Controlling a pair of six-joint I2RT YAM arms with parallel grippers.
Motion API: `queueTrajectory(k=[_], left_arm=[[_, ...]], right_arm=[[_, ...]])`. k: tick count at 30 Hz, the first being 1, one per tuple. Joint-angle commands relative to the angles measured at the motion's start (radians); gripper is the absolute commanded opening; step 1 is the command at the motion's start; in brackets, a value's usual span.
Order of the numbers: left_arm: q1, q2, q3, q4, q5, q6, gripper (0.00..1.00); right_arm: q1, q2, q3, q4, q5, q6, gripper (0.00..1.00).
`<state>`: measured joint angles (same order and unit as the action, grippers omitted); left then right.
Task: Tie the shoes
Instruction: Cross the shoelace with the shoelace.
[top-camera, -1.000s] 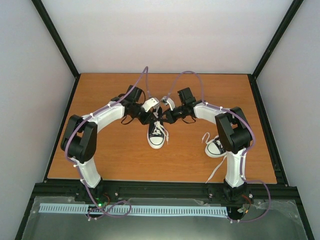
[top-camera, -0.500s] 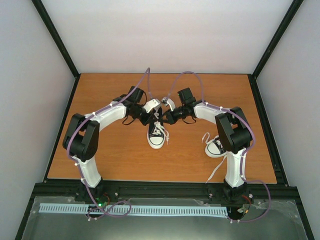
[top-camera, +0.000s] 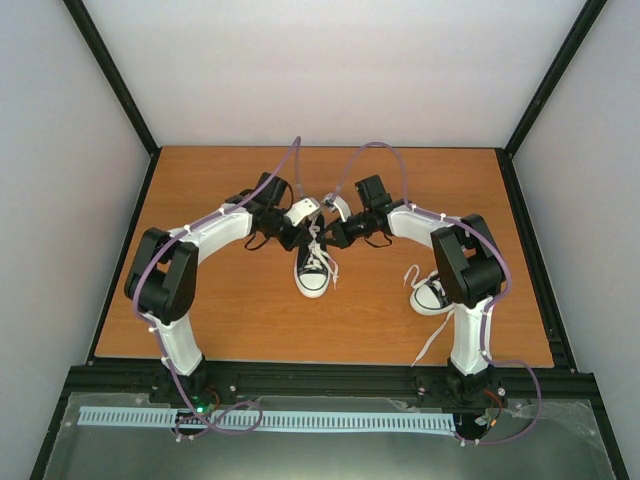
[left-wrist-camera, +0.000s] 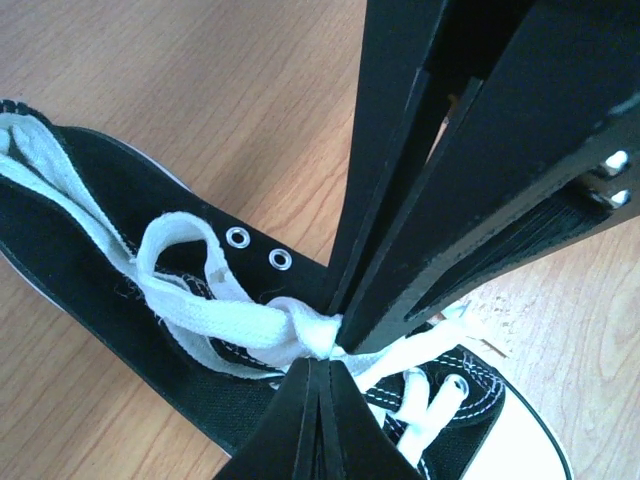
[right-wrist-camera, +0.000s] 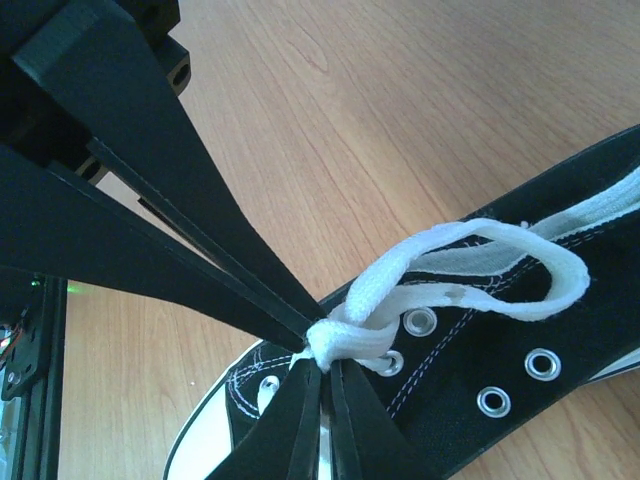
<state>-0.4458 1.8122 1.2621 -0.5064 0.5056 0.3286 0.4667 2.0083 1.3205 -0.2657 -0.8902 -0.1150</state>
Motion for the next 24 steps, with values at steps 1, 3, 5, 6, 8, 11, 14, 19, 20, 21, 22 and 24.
queueTrajectory(k=[1,3,5,6,8,11,14,19,20,21,22,24], left_arm=[[-0.005,-0.040,-0.016,0.014,-0.032,0.022,0.01],[-0.005,-0.043,-0.019,0.014,-0.034,0.023,0.01],[-0.005,-0.043,-0.019,0.014,-0.035,0.026,0.01],[-0.006,-0.043,-0.020,0.014,-0.037,0.025,0.01],[-0.005,-0.043,-0.021,0.014,-0.042,0.029,0.01],[-0.004,-0.043,-0.026,0.014,-0.054,0.037,0.01],[-0.004,-0.041,-0.027,0.014,-0.057,0.041,0.01],[-0.004,-0.040,-0.038,0.014,-0.053,0.048,0.01],[-0.004,-0.041,-0.040,0.014,-0.052,0.050,0.01],[-0.004,-0.043,-0.042,0.014,-0.052,0.052,0.01],[-0.004,-0.046,-0.044,0.014,-0.054,0.053,0.01],[-0.004,-0.048,-0.048,0.014,-0.055,0.056,0.01]], right_arm=[[0.001,-0.038,0.021,-0.005,0.012,-0.010,0.04],[0.000,-0.033,0.023,-0.006,0.016,-0.010,0.05],[0.001,-0.030,0.026,-0.004,0.016,-0.009,0.06],[0.001,-0.028,0.025,-0.005,0.016,-0.009,0.06],[0.001,-0.030,0.027,-0.007,0.021,-0.009,0.04],[-0.002,-0.035,0.026,-0.010,0.027,-0.009,0.04],[-0.003,-0.038,0.026,-0.011,0.029,-0.009,0.04],[-0.003,-0.044,0.026,0.005,0.020,0.009,0.05],[-0.003,-0.045,0.026,0.011,0.022,0.012,0.05],[-0.003,-0.045,0.026,0.014,0.022,0.016,0.05],[-0.003,-0.047,0.025,0.018,0.022,0.018,0.04],[-0.003,-0.050,0.026,0.024,0.021,0.025,0.04]])
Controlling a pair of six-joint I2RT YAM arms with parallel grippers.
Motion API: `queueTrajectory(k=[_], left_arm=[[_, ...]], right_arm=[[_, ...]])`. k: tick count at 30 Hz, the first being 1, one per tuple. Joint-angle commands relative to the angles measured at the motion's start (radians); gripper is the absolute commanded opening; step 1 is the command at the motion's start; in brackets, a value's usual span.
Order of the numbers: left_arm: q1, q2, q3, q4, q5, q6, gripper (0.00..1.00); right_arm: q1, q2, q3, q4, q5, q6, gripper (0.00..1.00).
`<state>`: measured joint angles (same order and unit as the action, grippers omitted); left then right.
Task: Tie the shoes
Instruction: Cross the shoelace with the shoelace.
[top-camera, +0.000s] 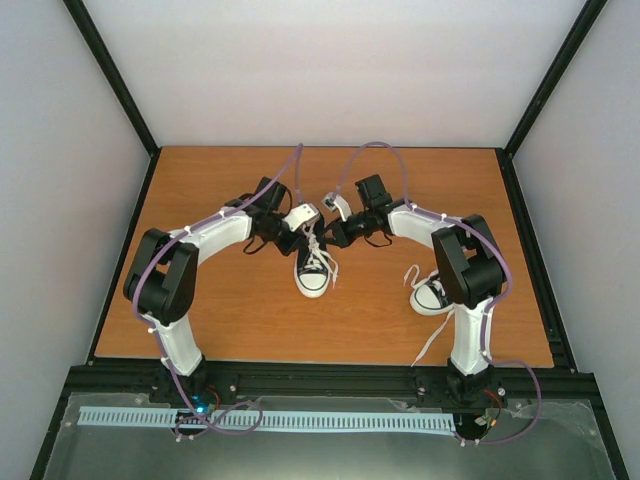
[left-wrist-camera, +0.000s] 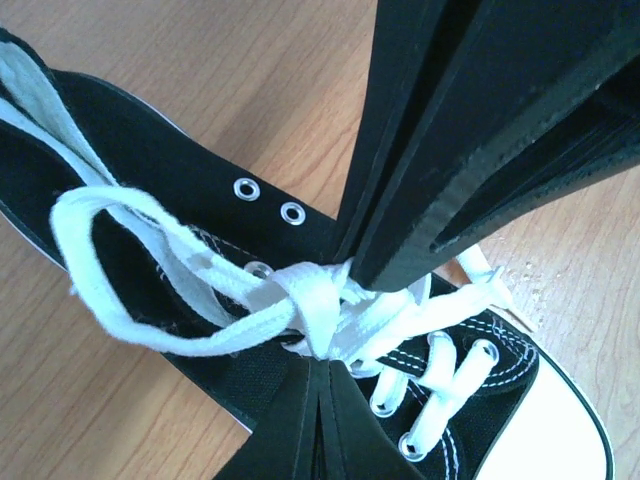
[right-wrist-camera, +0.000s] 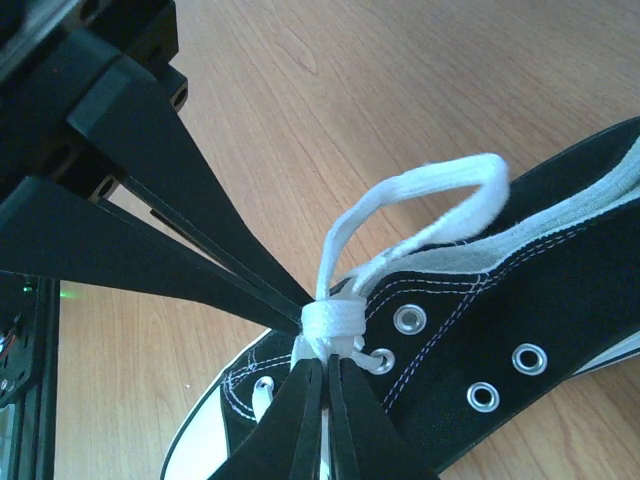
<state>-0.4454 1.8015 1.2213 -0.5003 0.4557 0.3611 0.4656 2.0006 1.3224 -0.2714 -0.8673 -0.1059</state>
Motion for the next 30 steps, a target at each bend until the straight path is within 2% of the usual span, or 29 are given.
queueTrajectory(k=[1,20,24,30], left_arm=[[-0.004,-0.038,-0.009,0.008,-0.006,0.025,0.01],[-0.004,-0.046,-0.021,0.008,0.005,0.036,0.01],[-0.003,-0.048,-0.002,-0.035,0.046,0.095,0.01],[0.041,-0.110,0.070,-0.156,0.105,0.295,0.22]], right_arm=[[-0.004,-0.045,0.023,0.034,-0.002,0.020,0.04],[-0.016,-0.070,-0.004,0.024,0.026,0.012,0.05],[-0.016,-0.051,0.004,0.014,0.000,0.008,0.06],[-0.016,-0.053,0.003,-0.006,0.002,-0.010,0.06]])
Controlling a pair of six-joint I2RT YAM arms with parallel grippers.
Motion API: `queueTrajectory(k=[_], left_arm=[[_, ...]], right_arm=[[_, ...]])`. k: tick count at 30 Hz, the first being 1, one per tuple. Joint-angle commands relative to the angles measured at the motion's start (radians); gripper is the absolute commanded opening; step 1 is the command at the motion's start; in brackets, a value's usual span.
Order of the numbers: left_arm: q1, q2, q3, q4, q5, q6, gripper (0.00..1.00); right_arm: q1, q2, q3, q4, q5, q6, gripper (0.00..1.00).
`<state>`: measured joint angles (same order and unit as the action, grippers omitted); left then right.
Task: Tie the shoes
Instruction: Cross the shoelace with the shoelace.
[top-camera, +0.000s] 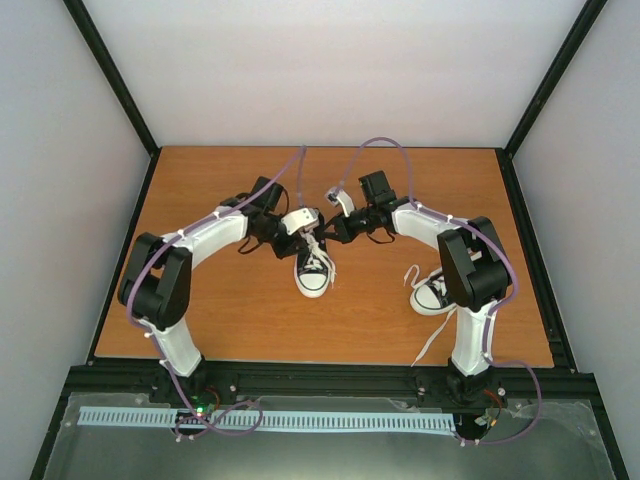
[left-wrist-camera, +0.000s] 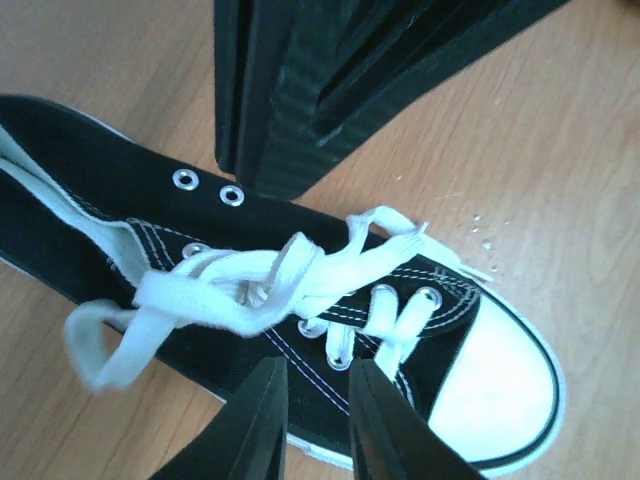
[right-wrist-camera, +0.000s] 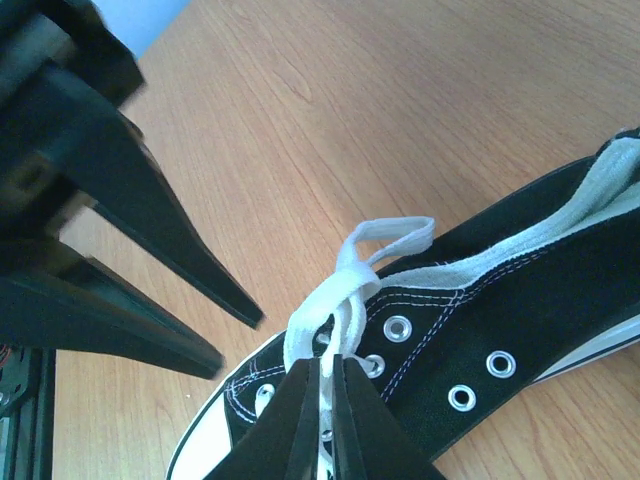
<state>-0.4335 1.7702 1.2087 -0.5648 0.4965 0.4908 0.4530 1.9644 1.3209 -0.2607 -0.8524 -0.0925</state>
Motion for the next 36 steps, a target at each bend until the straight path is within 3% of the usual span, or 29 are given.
queueTrajectory(k=[1,9,20,36], left_arm=[[0.050,-0.086,0.097,-0.117,0.075,0.202,0.24],[0.163,-0.032,0.199,-0.258,0.130,0.373,0.36],[0.175,0.108,0.210,-0.142,0.120,0.518,0.73],[0.138,0.241,0.217,-0.028,0.035,0.502,0.76]], right_arm=[[-0.004,-0.019,0.006,-0.019,-0.014,-0.027,0.07],[0.027,-0.007,0.054,-0.052,0.026,-0.062,0.17],[0.043,0.076,0.148,-0.181,0.002,-0.156,0.27],[0.051,0.139,0.210,-0.207,0.016,-0.166,0.20]])
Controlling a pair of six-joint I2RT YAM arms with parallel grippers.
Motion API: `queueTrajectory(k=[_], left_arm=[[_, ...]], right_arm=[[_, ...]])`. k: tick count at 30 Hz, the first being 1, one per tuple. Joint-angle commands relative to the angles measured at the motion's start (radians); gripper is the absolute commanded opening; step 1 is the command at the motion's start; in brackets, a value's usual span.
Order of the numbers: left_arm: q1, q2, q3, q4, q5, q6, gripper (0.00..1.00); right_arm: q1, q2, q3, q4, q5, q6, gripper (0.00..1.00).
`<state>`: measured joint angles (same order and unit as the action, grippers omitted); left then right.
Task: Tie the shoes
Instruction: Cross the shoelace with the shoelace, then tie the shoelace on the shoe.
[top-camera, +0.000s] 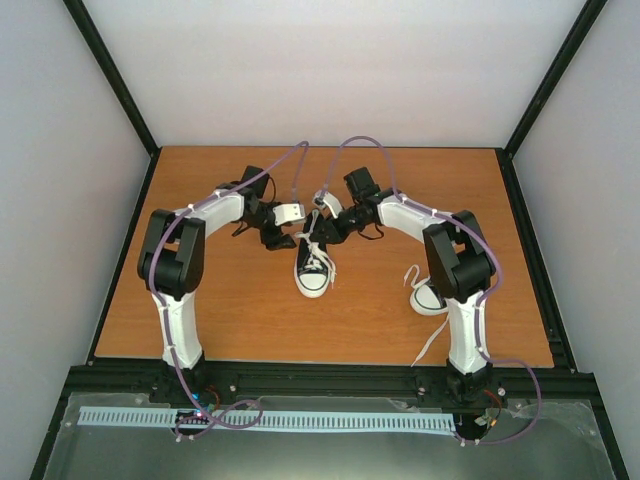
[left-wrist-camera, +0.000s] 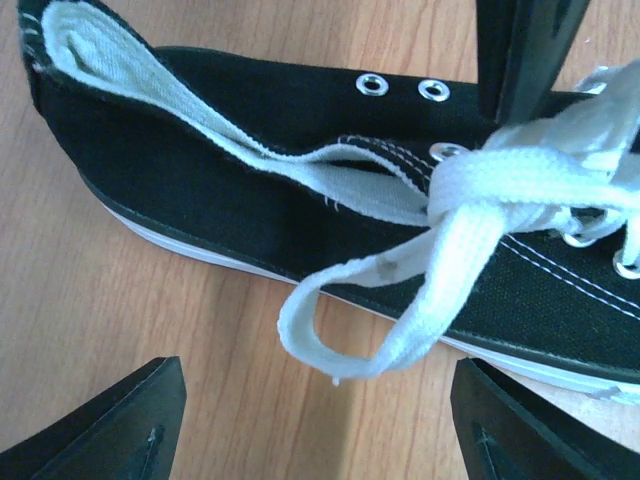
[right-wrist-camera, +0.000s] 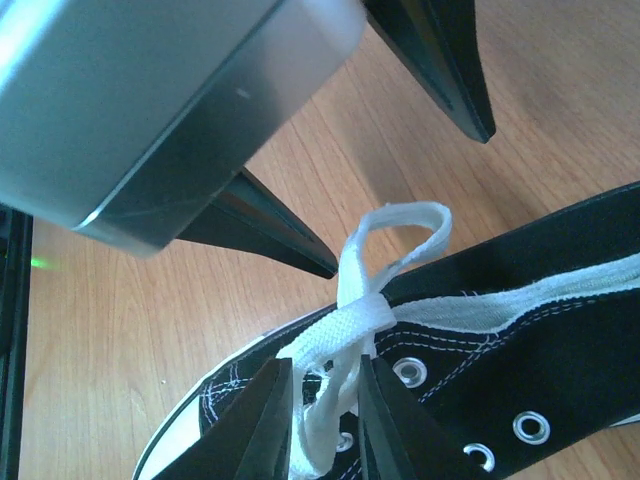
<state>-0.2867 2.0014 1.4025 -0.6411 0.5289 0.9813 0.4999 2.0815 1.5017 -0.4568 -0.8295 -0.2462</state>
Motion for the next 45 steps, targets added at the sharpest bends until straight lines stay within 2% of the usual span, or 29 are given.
queueTrajectory(k=[1,5,11,17,29,31,35,37,45], left_arm=[[-0.009,0.014,0.026,0.050,0.007,0.008,0.76],[-0.012,0.026,0.037,0.056,0.016,-0.006,0.75],[-0.014,0.029,0.041,0.071,0.010,-0.010,0.73],[-0.016,0.010,0.049,0.080,-0.021,0.006,0.72],[-0.043,0.034,0.072,0.078,-0.011,0.030,0.71],[-0.043,0.041,0.079,0.071,-0.010,0.029,0.62],[-0.043,0.036,0.092,0.047,-0.012,0.022,0.19],[-0.043,0.021,0.084,0.042,-0.003,0.020,0.03],[-0.037,-0.022,0.041,0.026,-0.017,0.012,0.01]], right_arm=[[0.005,0.021,0.027,-0.012,-0.007,-0.014,0.19],[0.005,0.021,0.027,-0.022,-0.009,-0.023,0.17],[0.005,0.009,0.021,-0.014,-0.008,-0.020,0.06],[0.004,-0.018,0.015,-0.007,0.005,-0.015,0.03],[0.004,-0.061,-0.017,0.026,0.026,0.007,0.03],[0.005,-0.070,-0.024,0.036,0.035,0.013,0.03],[0.002,-0.085,-0.038,0.046,0.057,0.026,0.03],[0.000,-0.091,-0.047,0.054,0.059,0.031,0.03],[-0.015,-0.126,-0.091,0.097,0.091,0.067,0.03]])
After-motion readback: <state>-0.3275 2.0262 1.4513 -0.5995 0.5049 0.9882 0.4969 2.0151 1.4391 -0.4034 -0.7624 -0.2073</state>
